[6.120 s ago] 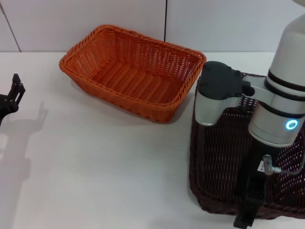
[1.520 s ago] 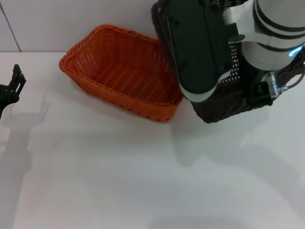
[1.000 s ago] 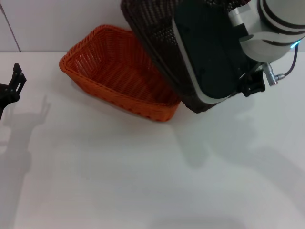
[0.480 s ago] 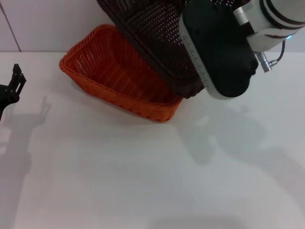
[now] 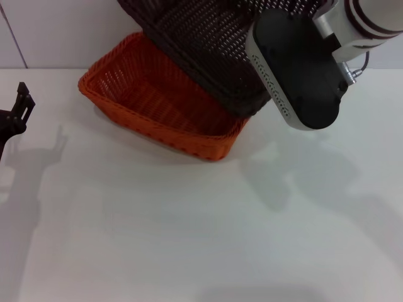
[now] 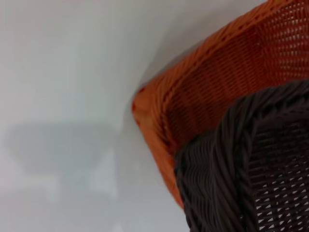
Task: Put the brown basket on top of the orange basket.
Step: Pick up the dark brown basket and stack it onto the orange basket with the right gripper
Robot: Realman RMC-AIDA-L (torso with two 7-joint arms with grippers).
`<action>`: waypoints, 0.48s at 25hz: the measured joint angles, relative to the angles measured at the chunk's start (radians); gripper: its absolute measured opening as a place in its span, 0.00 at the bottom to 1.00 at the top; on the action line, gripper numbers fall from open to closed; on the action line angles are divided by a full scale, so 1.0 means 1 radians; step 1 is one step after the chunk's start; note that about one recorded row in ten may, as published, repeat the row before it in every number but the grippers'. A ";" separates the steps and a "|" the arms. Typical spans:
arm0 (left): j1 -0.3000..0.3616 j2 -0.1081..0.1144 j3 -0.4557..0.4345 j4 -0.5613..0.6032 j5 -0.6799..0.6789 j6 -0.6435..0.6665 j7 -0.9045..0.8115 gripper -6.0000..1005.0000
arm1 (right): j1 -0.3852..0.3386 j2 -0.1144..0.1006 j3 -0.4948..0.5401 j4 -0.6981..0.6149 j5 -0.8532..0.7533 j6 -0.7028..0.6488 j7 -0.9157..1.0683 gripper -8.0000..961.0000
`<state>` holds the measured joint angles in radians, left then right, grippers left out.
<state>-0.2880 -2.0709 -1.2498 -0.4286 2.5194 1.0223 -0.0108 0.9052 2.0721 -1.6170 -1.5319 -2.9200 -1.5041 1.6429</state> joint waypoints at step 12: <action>0.002 0.002 -0.005 0.001 0.000 0.005 0.003 0.83 | -0.069 -0.004 -0.030 0.057 0.006 0.202 -0.101 0.16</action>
<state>-0.2863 -2.0693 -1.2547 -0.4272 2.5198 1.0274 -0.0082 0.8357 2.0681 -1.6466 -1.4751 -2.9138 -1.3019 1.5423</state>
